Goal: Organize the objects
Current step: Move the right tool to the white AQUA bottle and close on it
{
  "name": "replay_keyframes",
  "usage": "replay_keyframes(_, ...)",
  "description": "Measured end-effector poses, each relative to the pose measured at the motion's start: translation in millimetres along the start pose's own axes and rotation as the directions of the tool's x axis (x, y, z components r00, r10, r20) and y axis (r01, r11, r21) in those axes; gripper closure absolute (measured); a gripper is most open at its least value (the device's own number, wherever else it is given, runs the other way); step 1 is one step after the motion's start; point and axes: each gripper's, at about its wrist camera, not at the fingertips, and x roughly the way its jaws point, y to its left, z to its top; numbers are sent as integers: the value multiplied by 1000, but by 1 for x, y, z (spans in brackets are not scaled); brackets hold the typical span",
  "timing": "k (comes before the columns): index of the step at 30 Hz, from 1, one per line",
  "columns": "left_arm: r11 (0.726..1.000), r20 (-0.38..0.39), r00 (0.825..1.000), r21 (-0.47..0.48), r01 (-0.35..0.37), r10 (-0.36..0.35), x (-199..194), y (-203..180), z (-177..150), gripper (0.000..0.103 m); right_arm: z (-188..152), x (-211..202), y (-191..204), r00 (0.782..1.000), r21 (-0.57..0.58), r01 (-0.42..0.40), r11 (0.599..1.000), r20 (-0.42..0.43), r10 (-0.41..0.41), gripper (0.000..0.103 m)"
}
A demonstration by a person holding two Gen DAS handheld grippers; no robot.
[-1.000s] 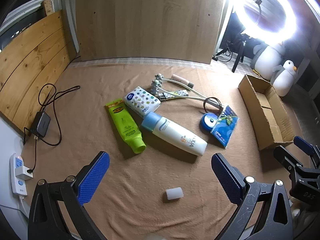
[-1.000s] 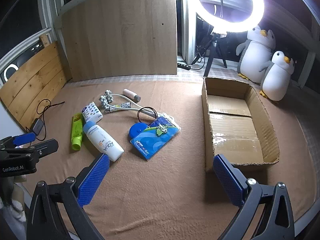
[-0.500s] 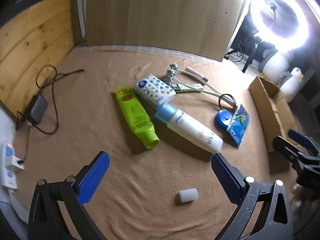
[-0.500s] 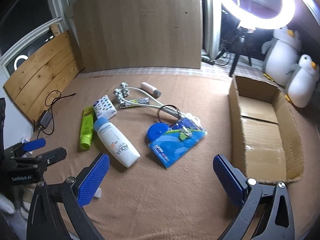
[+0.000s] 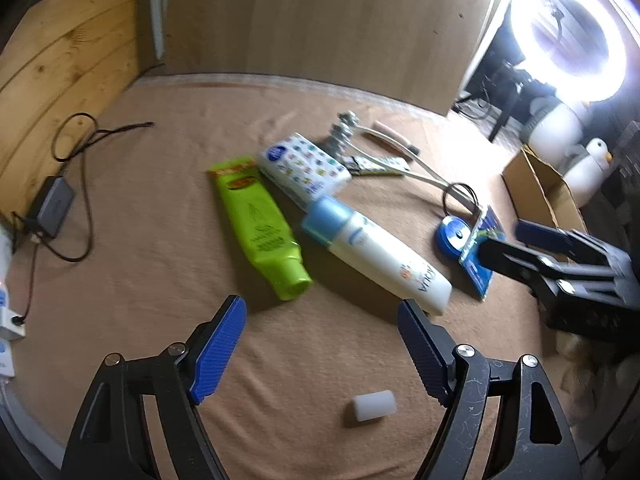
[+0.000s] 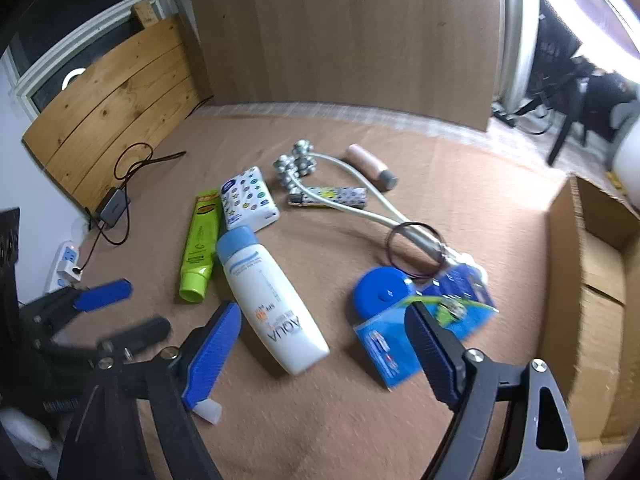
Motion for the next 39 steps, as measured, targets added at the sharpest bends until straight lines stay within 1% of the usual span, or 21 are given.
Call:
replay_keyframes(2, 1000, -7, 1000, 5, 20, -20, 7, -4, 0, 22, 4, 10, -1, 999, 7, -38, 999, -32, 38, 32)
replay_keyframes(3, 1000, -11, 1000, 3, 26, -26, 10, -5, 0, 22, 6, 15, -1, 997, 9, -54, 998, -49, 55, 34)
replay_keyframes(5, 999, -20, 999, -10, 45, -45, 17, -5, 2, 23, 9, 26, -1, 994, -1, -72, 997, -80, 71, 43)
replay_keyframes(7, 998, -32, 998, -24, 59, -60, 24, -6, 3, 28, 13, 35, 2, 991, -17, -85, 996, -101, 83, 46)
replay_keyframes(11, 996, -44, 995, -31, 84, -85, 37, -8, 6, 29, 20, 54, 4, 981, -29, -131, 991, -151, 126, 46)
replay_keyframes(13, 995, -49, 994, -35, 94, -95, 42, -9, 7, 32, 23, 65, 4, 970, -14, -164, 986, -182, 158, 47)
replay_keyframes(16, 992, -55, 991, -48, 116, -119, 47, -7, 10, 32, 27, 79, 2, 953, 21, -214, 977, -214, 213, 47)
replay_keyframes(19, 986, -61, 986, -59, 153, -157, 52, -7, 12, 33, 30, 90, 2, 939, 46, -245, 969, -239, 248, 52)
replay_keyframes(23, 987, -56, 986, -41, 158, -160, 54, -9, 13, 38, 30, 98, 5, 919, 65, -287, 956, -263, 294, 61)
replay_keyframes(27, 984, -64, 982, -34, 174, -176, 58, -10, 13, 42, 29, 98, 12, 910, 67, -296, 953, -282, 302, 63)
replay_keyframes(31, 979, -72, 977, -22, 200, -202, 61, -12, 13, 45, 24, 96, 12, 893, 98, -322, 942, -299, 336, 68)
replay_keyframes(36, 973, -93, 968, -6, 233, -232, 66, -17, 12, 49, 16, 94, 12, 883, 128, -336, 933, -301, 360, 70)
replay_keyframes(39, 973, -100, 968, -6, 229, -228, 70, -16, 11, 50, 12, 91, 14, 890, 116, -326, 938, -296, 346, 70)
